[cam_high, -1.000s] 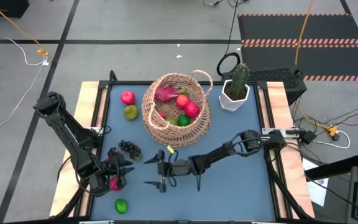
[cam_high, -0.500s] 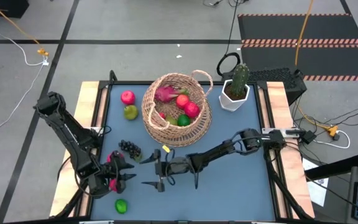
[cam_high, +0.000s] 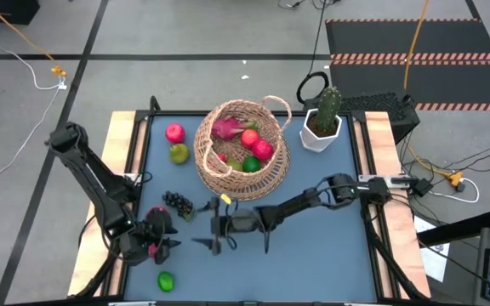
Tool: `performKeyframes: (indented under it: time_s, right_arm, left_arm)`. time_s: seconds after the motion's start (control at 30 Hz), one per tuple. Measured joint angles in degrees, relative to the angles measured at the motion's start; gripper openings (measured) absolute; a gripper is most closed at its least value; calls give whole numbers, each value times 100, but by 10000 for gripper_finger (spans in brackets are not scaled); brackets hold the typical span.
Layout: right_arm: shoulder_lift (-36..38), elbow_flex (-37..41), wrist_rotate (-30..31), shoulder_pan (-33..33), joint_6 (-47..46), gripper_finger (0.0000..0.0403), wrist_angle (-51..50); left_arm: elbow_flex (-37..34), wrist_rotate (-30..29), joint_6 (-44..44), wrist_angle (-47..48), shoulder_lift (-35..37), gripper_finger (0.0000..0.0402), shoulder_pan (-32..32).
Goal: Build produce basket
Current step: Put the grapes into the brown basket
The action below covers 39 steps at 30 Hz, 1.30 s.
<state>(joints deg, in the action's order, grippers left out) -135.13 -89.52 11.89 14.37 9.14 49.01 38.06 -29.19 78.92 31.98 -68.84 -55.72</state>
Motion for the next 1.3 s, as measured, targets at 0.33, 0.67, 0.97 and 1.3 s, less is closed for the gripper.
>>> performKeyframes:
  time_s: [0.33,0.67,0.97,1.3]
  right_arm:
    - [7,0,-296,-198,-852,393,-455]
    - [7,2,-45,138,-1164,393,-1901]
    - [-362,-676,803,591,-564,393,-1580]
    - [-1073,-2617,1853,706,155,393,-2571]
  left_arm:
    - [0,-998,30,822,361,209,60]
    - [0,-1650,-270,1293,363,209,538]
    - [2,-1546,-742,1169,371,209,974]
    - [4,-1893,-979,1849,1024,209,952]
